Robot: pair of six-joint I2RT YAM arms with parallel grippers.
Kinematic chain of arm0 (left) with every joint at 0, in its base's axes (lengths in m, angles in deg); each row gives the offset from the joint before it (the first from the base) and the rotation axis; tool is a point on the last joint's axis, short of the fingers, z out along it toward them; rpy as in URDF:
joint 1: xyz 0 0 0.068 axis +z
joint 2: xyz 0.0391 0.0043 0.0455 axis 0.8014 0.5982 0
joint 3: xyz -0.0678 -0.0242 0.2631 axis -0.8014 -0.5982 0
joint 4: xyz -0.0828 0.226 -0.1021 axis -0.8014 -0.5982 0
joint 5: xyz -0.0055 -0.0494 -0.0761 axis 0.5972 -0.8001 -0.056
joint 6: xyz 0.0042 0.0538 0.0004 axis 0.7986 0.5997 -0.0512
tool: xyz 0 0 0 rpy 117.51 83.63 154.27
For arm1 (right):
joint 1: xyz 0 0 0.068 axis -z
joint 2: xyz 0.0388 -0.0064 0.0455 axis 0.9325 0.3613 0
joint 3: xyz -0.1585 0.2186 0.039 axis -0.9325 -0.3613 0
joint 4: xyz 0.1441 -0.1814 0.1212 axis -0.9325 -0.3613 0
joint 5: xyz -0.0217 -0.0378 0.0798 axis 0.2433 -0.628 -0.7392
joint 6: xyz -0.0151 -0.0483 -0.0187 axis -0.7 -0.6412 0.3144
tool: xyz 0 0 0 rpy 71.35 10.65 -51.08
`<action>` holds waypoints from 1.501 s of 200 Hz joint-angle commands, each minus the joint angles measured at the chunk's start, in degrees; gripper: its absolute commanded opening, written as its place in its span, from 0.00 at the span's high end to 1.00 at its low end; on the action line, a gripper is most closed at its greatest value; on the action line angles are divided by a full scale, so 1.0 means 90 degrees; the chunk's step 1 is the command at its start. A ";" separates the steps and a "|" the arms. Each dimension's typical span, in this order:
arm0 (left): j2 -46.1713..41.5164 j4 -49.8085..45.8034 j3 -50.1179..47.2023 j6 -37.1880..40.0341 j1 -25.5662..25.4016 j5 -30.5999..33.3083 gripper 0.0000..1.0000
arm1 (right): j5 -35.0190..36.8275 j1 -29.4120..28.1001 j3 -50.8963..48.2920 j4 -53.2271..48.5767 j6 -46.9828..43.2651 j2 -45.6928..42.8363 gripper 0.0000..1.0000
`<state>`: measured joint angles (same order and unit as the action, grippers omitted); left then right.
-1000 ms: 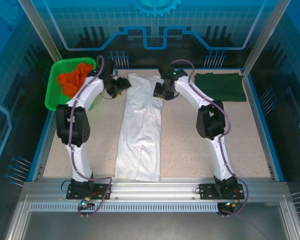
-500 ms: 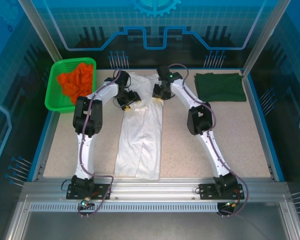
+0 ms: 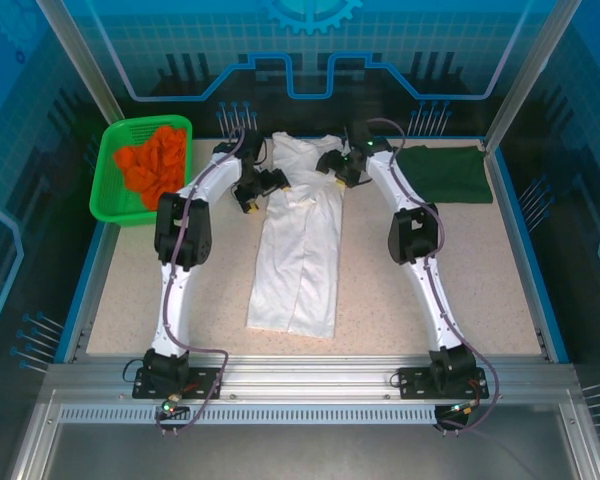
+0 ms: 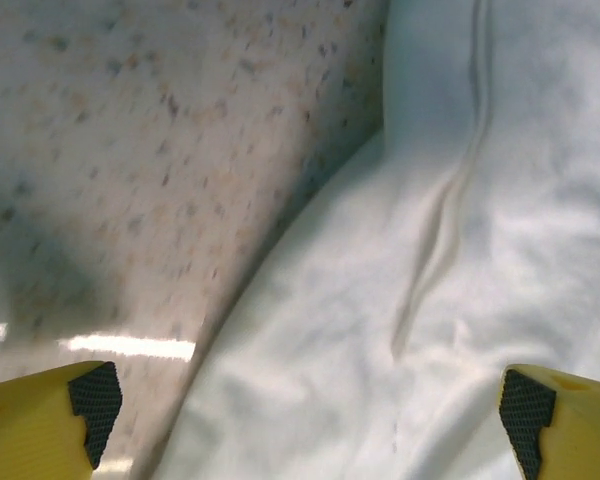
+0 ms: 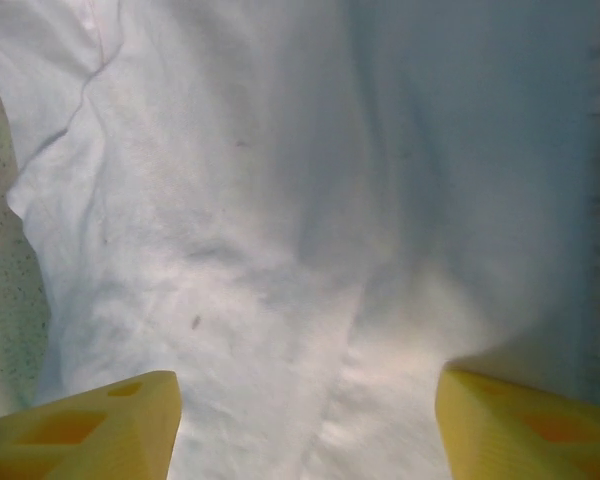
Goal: Fold and stack the t-shirts
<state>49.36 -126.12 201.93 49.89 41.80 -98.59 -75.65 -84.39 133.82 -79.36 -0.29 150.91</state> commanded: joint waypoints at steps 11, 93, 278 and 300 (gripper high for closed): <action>-0.2053 0.0028 -0.0974 0.0099 0.0367 -0.0512 0.01 | 0.0858 -0.0215 -0.1188 -0.0885 -0.1027 -0.2501 0.26; -0.5455 0.0570 -0.7059 0.0201 0.0076 -0.1946 0.33 | -0.0882 -0.0881 -1.1486 0.1921 -0.0046 -0.8383 0.34; -0.6701 0.1177 -0.9626 -0.0686 -0.0386 -0.2079 0.56 | -0.0395 -0.3598 -1.3525 0.3328 0.1824 -0.8714 0.50; -0.6678 0.1334 -0.9719 -0.0746 -0.0386 -0.2023 0.59 | -0.0436 -0.3621 -1.3374 0.3366 0.1715 -0.8600 0.53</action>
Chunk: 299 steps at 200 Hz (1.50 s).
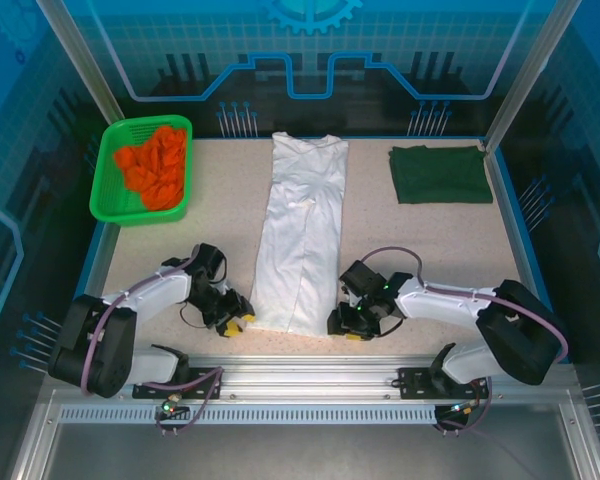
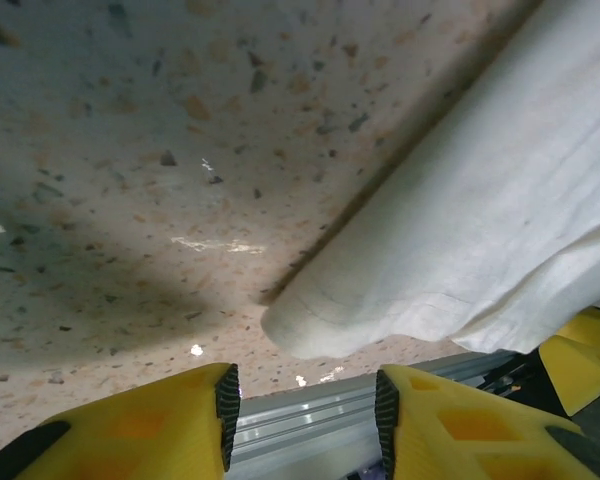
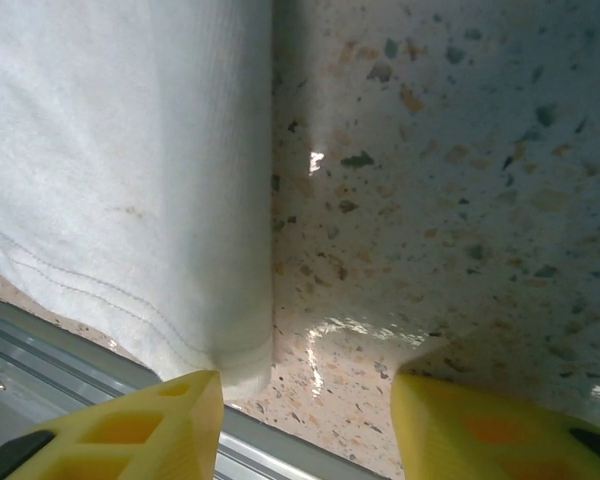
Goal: Fold and stack the t-shirts
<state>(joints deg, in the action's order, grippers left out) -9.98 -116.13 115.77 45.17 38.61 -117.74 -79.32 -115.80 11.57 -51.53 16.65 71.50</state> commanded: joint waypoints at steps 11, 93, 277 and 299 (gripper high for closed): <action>-0.0069 0.0250 -0.0153 -0.0212 -0.0037 0.0144 0.59 | -0.0030 -0.0158 0.0274 0.0280 -0.0189 0.0241 0.54; -0.0070 0.0535 -0.0222 -0.0134 -0.0114 0.0463 0.66 | -0.0067 -0.0415 0.0319 0.0368 -0.0073 0.0319 0.58; 0.0396 0.0075 0.0234 0.0047 -0.0546 0.1010 0.97 | 0.0117 -0.0202 0.0383 -0.0343 -0.0372 0.0457 0.95; 0.0126 -0.0269 0.0254 0.0024 -0.0862 0.1048 1.00 | 0.0050 -0.0157 0.0314 -0.0645 -0.0594 0.0258 0.99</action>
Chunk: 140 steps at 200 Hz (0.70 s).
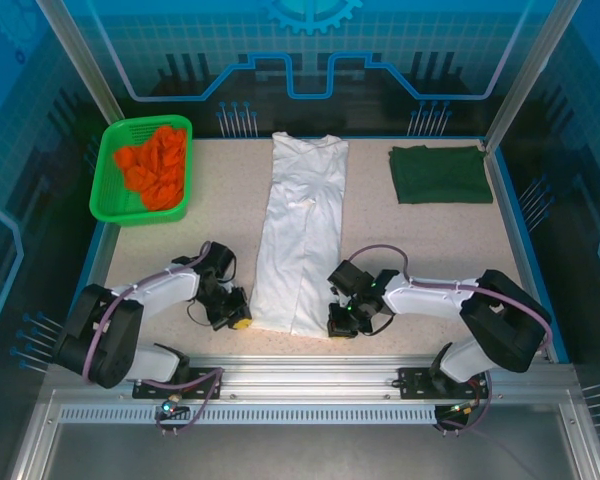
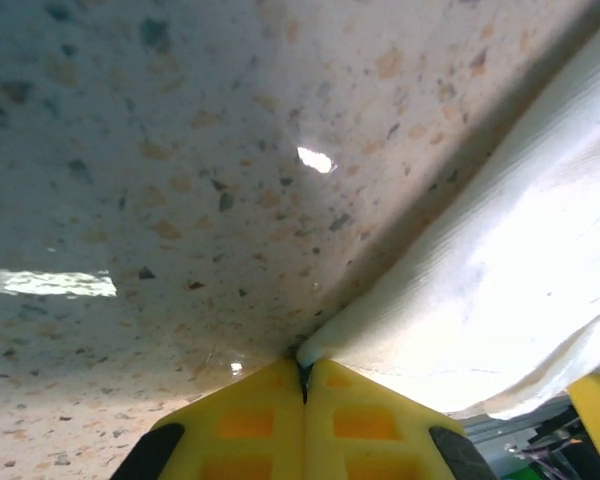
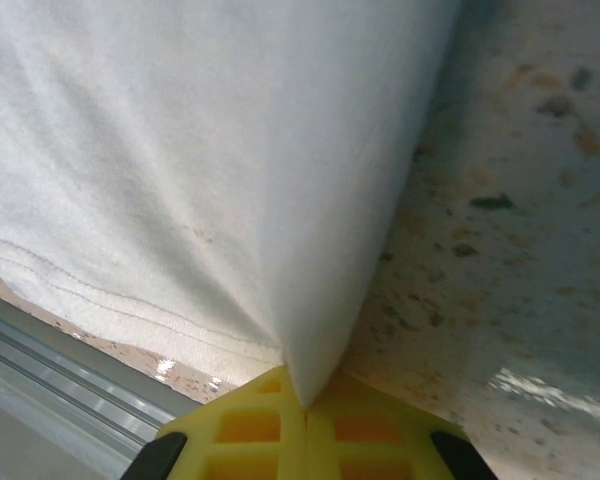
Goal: Fold and stack the t-shirts
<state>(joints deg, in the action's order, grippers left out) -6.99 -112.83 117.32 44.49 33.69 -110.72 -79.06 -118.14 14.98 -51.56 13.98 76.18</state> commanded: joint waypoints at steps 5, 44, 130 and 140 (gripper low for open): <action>-0.0247 -0.0689 0.0089 0.0082 -0.0394 0.0232 1.00 | -0.0009 0.0099 -0.0113 -0.0696 -0.0338 -0.0309 1.00; 0.0013 -0.1081 0.0084 -0.0087 -0.1276 -0.0531 1.00 | -0.0445 0.0067 -0.0938 -0.0777 -0.0315 -0.1008 1.00; -0.0497 -0.1630 0.0866 -0.0499 -0.1790 -0.0687 1.00 | -0.0987 0.0673 -0.0943 -0.1741 -0.0337 -0.2630 1.00; -0.0409 -0.1860 0.1236 -0.0324 -0.1686 -0.0629 1.00 | -0.1043 0.0964 -0.0672 -0.1933 -0.0452 -0.2584 1.00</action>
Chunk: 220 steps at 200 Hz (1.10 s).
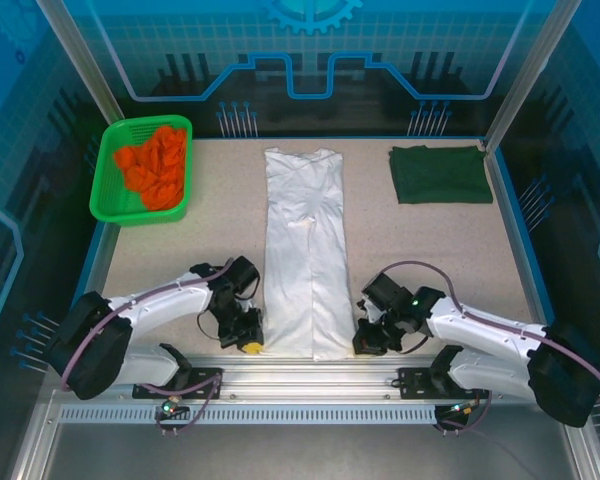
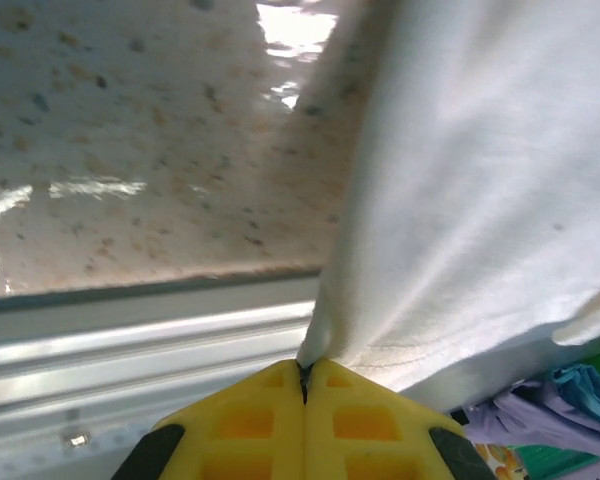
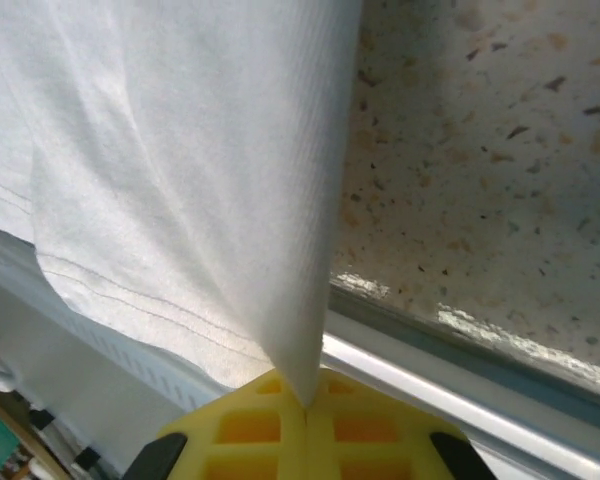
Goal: Fold and stack the t-shirts
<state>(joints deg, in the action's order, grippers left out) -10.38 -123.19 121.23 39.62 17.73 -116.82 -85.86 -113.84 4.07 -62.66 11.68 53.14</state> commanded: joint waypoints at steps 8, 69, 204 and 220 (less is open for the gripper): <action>0.0081 -0.0894 0.1115 0.0376 0.0258 0.0068 1.00 | -0.0334 0.0788 0.0782 -0.0886 -0.0276 0.0083 1.00; 0.1639 -0.1295 0.3706 0.0991 0.1564 0.0321 1.00 | -0.0597 0.2424 0.3569 -0.1795 -0.0962 0.2342 1.00; 0.5440 -0.1355 0.7233 0.1489 0.2814 0.0978 0.89 | -0.1010 0.3667 0.8993 -0.2764 -0.1284 0.7586 0.86; 0.5588 -0.1323 0.7470 0.1402 0.2896 0.1174 0.79 | -0.1036 0.3793 0.9149 -0.2697 -0.1186 0.7683 0.69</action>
<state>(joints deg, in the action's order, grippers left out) 37.45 -133.11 184.40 52.12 42.65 -108.71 -93.42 -81.92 83.35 -83.84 0.56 120.37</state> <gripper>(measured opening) 0.132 0.219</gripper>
